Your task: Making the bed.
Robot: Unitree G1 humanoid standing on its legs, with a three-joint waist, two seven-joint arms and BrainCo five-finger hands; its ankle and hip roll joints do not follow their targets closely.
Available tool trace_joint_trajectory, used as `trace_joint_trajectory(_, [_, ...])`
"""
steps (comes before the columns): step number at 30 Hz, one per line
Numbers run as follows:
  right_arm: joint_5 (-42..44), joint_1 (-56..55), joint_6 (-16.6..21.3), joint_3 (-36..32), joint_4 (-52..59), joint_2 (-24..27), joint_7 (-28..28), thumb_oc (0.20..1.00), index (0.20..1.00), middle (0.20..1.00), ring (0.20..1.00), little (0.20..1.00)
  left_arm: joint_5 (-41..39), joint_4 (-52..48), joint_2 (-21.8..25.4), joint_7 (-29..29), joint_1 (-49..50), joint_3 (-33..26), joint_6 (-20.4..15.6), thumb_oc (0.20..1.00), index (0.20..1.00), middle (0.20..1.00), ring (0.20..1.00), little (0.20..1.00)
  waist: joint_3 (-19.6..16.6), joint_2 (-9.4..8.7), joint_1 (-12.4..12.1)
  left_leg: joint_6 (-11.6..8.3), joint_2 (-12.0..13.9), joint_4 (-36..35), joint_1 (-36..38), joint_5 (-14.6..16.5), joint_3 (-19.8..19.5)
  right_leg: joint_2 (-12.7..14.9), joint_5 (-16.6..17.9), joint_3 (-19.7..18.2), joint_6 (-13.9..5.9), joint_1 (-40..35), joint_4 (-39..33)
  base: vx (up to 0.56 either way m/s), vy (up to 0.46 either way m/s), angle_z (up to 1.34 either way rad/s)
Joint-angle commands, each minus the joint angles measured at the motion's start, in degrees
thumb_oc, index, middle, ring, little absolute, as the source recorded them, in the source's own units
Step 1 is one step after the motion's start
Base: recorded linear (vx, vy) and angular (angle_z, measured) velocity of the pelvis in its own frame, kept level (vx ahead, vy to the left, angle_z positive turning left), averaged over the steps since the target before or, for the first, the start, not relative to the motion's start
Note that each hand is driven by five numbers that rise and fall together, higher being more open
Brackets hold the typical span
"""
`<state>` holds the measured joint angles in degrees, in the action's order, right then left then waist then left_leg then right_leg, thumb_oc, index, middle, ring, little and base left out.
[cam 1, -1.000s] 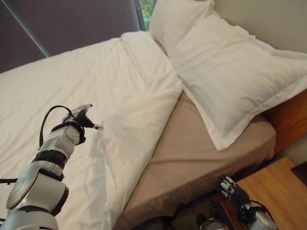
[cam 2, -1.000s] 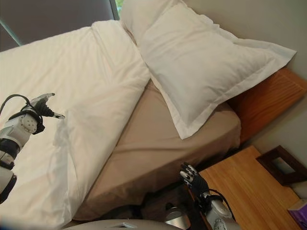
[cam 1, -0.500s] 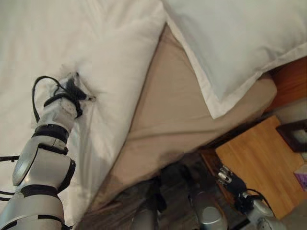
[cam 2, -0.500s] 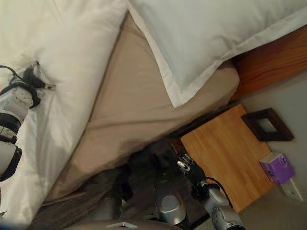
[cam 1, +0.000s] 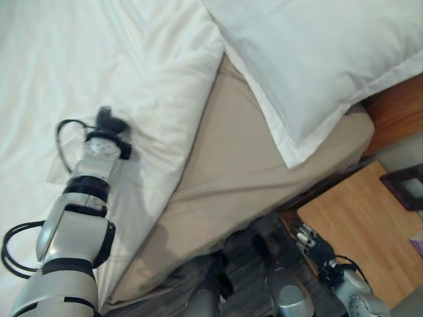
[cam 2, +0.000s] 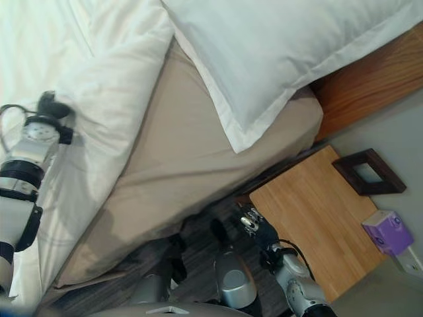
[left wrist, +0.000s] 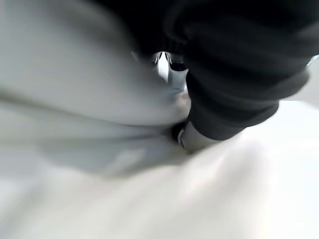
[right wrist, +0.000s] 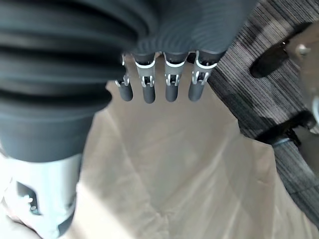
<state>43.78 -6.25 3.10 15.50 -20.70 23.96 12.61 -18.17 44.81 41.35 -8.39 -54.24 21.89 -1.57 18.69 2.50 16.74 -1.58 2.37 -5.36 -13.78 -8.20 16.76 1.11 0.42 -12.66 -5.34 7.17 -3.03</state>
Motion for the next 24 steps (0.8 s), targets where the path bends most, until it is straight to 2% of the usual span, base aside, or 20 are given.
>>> trace_joint_trajectory(1, [-1.3, -1.8, 0.8, -0.7, 1.8, 1.8, -0.1, 1.000, 1.000, 1.000, 1.000, 1.000, -8.6, -11.7, -6.7, 1.9, -5.3, 4.0, -10.4, 0.200, 0.200, 0.200, 0.200, 0.200, -6.5, 3.19, 0.8, -3.28, 0.5, 0.4, 10.5, 6.1, 0.0, 1.1, 4.9, 4.2, -2.82, 2.6, -2.0, 0.08, 0.046, 0.21])
trace_joint_trajectory(3, [-1.7, -1.9, 0.7, -0.6, 1.5, 1.8, 0.1, 1.000, 1.000, 1.000, 1.000, 1.000, -8.5, -14.8, -8.0, 2.3, -5.3, 5.2, -10.5, 0.200, 0.200, 0.200, 0.200, 0.200, -6.9, 3.47, 0.9, -3.17, 0.4, 0.4, 11.1, 6.3, 0.0, 1.2, 4.8, 4.2, -2.87, 2.0, -2.0, 0.04, 0.016, 0.06])
trace_joint_trajectory(4, [-2.5, -2.0, 0.4, -0.5, 1.2, 1.6, 0.2, 1.000, 1.000, 1.000, 1.000, 1.000, -9.0, -20.2, -11.6, 3.6, -4.3, 7.5, -10.9, 0.200, 0.200, 0.200, 0.200, 0.200, -7.8, 3.90, 1.3, -2.98, 0.2, 0.4, 12.1, 6.7, -0.1, 1.4, 4.6, 4.4, -2.92, 1.0, -2.0, 0.04, 0.007, -0.05])
trace_joint_trajectory(5, [-2.8, -2.0, 0.3, -0.5, 1.1, 1.4, 0.1, 1.000, 1.000, 1.000, 1.000, 1.000, -9.0, -21.8, -13.0, 4.4, -3.6, 8.4, -11.0, 0.200, 0.200, 0.200, 0.200, 0.200, -8.2, 3.99, 1.3, -2.89, 0.2, 0.4, 12.4, 6.8, 0.0, 1.4, 4.5, 4.4, -2.91, 0.7, -2.0, 0.06, 0.021, -0.05])
trace_joint_trajectory(7, [-3.0, -2.1, 0.2, -0.6, 0.8, 1.1, -0.1, 1.000, 1.000, 1.000, 1.000, 1.000, -8.5, -25.9, -16.5, 7.2, -0.9, 11.4, -10.1, 0.200, 0.200, 0.200, 0.200, 0.200, -8.7, 4.28, 1.8, -2.74, 0.0, 0.4, 13.1, 7.1, 0.1, 1.3, 4.4, 4.3, -2.83, 0.0, -2.0, 0.02, 0.011, -0.06])
trace_joint_trajectory(9, [-3.0, -2.2, 0.1, -0.8, 1.0, 1.0, -0.1, 1.000, 1.000, 1.000, 1.000, 1.000, -8.6, -27.7, -17.6, 9.0, 1.0, 12.8, -9.5, 0.200, 0.200, 0.200, 0.200, 0.200, -8.9, 4.41, 2.0, -2.66, -0.1, 0.4, 13.3, 7.2, 0.2, 1.3, 4.4, 4.2, -2.82, -0.2, -2.0, 0.00, 0.003, -0.08])
trace_joint_trajectory(10, [-3.3, -2.7, 0.1, -1.1, 1.0, 0.9, -0.2, 1.000, 1.000, 1.000, 1.000, 1.000, -10.0, -30.0, -19.7, 12.3, 4.9, 15.3, -8.3, 0.200, 0.200, 0.200, 0.200, 0.200, -9.3, 4.63, 2.3, -2.51, -0.1, 0.4, 13.6, 7.3, 0.5, 1.3, 4.3, 4.0, -2.76, -0.4, -2.0, 0.00, 0.001, -0.10])
trace_joint_trajectory(11, [-3.3, -2.7, 0.1, -1.1, 1.0, 0.8, -0.2, 1.000, 1.000, 1.000, 1.000, 1.000, -10.0, -30.1, -19.7, 12.3, 5.0, 15.3, -8.3, 0.200, 0.200, 0.200, 0.200, 0.200, -9.3, 4.63, 2.3, -2.51, -0.1, 0.4, 13.7, 7.3, 0.5, 1.3, 4.3, 4.0, -2.76, -0.4, -2.0, 0.01, 0.003, -0.11])
trace_joint_trajectory(12, [-3.5, -3.2, 0.0, -1.0, 1.0, 0.6, -0.4, 1.000, 1.000, 1.000, 1.000, 1.000, -11.5, -30.8, -22.1, 14.4, 9.6, 17.3, -7.0, 0.200, 0.200, 0.200, 0.200, 0.200, -9.5, 4.87, 2.6, -2.38, -0.1, 0.4, 14.0, 7.4, 0.8, 1.2, 4.3, 3.8, -2.73, -0.6, -2.0, 0.00, 0.000, -0.09])
trace_joint_trajectory(14, [-3.3, -3.2, 0.1, -1.1, 0.5, 0.4, -0.8, 1.000, 1.000, 1.000, 1.000, 1.000, -11.9, -30.0, -23.8, 16.5, 14.2, 19.1, -5.8, 0.200, 0.200, 0.200, 0.200, 0.200, -9.4, 5.14, 3.1, -2.25, -0.1, 0.4, 14.3, 7.5, 1.2, 1.2, 4.2, 3.5, -2.59, -0.8, -2.0, 0.00, 0.008, -0.11])
trace_joint_trajectory(19, [-2.7, -3.1, -0.1, -0.5, 0.3, 0.6, -1.3, 1.000, 1.000, 1.000, 1.000, 1.000, -13.9, -25.9, -26.6, 17.9, 20.9, 20.5, -4.3, 0.200, 0.200, 0.200, 0.200, 0.200, -9.3, 5.71, 4.0, -2.16, -0.2, 0.4, 14.6, 7.5, 1.7, 1.2, 4.1, 3.0, -2.38, -1.0, -2.0, 0.00, 0.005, -0.06])
trace_joint_trajectory(20, [-2.8, -2.9, -0.2, -0.2, -0.1, 1.1, -1.4, 1.000, 1.000, 1.000, 1.000, 1.000, -14.3, -25.8, -27.1, 18.6, 22.7, 21.6, -3.5, 0.940, 0.940, 0.940, 0.940, 0.940, -9.3, 6.08, 4.2, -2.17, -0.2, 0.4, 14.6, 7.5, 1.7, 1.2, 4.2, 2.9, -2.27, -1.1, -2.0, 0.00, 0.000, 0.00])
trace_joint_trajectory(21, [-2.8, -2.9, -0.2, -0.2, -0.1, 1.1, -1.4, 1.000, 1.000, 1.000, 1.000, 1.000, -14.3, -25.8, -27.1, 18.6, 22.7, 21.6, -3.5, 1.000, 1.000, 1.000, 1.000, 1.000, -9.3, 6.08, 4.2, -2.17, -0.2, 0.4, 14.6, 7.5, 1.7, 1.2, 4.2, 2.9, -2.27, -1.0, -2.0, 0.00, 0.000, 0.00])
trace_joint_trajectory(24, [-3.1, -2.7, -0.3, 0.2, -0.2, 2.0, -1.5, 1.000, 1.000, 1.000, 1.000, 1.000, -15.6, -28.7, -25.8, 20.0, 22.8, 22.9, -2.9, 1.000, 1.000, 1.000, 1.000, 1.000, -9.4, 6.63, 4.2, -2.28, -0.2, 0.4, 14.9, 7.3, 1.6, 1.3, 4.0, 3.2, -2.20, -1.5, -2.0, 0.00, 0.000, 0.00])
